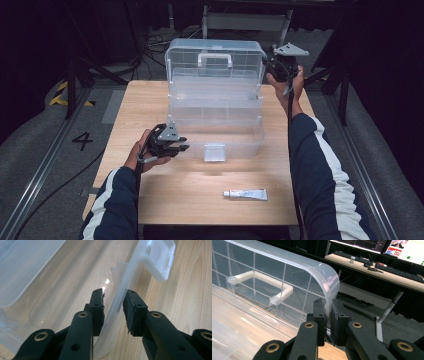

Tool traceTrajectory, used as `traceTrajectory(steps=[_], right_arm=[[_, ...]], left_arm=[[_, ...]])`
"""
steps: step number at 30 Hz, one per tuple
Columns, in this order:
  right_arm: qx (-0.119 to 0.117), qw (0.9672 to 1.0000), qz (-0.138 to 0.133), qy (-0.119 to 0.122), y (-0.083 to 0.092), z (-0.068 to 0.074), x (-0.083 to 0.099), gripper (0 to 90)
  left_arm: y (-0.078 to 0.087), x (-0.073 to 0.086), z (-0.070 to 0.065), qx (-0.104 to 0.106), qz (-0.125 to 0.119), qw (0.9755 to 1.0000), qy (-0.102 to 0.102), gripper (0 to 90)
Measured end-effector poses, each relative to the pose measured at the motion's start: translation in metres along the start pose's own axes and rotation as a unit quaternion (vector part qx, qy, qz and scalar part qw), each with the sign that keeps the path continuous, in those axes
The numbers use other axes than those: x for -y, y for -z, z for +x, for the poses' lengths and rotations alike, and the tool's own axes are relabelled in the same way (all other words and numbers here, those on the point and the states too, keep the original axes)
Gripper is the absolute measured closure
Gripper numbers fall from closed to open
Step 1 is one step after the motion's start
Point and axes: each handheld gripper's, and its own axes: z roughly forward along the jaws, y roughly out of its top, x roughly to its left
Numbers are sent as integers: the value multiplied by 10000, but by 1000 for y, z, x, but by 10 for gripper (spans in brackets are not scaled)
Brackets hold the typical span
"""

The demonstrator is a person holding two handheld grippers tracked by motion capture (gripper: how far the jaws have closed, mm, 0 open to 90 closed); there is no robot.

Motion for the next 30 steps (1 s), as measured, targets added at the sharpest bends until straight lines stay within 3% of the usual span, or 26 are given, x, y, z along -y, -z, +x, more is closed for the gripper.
traceTrajectory(steps=[12,30], right_arm=[[32,9998,171,-28,-11,-3,-3,837],[63,9979,629,-124,-48,-13,-5,821]], left_arm=[[2,2,1,11,11,10000,-32,705],[6,4,0,-14,-19,10000,-34,694]])
